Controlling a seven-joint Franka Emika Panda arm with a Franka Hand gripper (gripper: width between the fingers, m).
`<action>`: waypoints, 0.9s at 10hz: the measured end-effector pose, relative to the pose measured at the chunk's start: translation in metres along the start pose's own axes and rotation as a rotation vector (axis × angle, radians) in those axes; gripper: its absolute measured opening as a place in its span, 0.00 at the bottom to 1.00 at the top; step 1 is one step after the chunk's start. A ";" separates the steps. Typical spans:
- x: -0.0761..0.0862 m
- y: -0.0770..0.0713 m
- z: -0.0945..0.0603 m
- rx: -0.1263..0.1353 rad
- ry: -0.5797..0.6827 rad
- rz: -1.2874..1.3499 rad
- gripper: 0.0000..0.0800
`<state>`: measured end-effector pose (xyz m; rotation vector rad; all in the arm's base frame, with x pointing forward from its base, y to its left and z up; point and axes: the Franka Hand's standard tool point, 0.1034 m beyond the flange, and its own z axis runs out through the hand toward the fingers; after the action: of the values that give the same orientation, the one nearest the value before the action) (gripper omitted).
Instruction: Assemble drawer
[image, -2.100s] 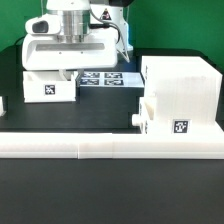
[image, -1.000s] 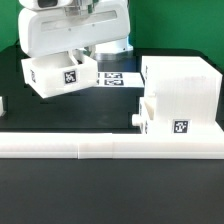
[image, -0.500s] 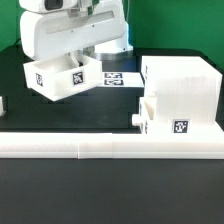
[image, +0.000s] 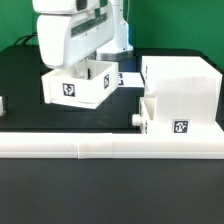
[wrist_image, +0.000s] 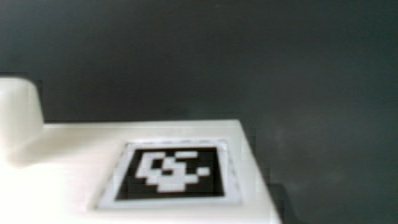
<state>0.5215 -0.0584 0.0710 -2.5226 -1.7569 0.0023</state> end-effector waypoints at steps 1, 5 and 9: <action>-0.002 0.000 0.001 0.000 -0.005 -0.060 0.05; 0.006 0.008 0.008 -0.042 -0.037 -0.219 0.05; 0.008 0.011 0.013 -0.080 -0.042 -0.248 0.05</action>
Offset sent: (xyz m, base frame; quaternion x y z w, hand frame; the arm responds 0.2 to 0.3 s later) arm 0.0000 0.0000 0.0000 0.0000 0.0000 0.0000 1.0000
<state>0.5337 -0.0541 0.0581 -2.3537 -2.1145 -0.0282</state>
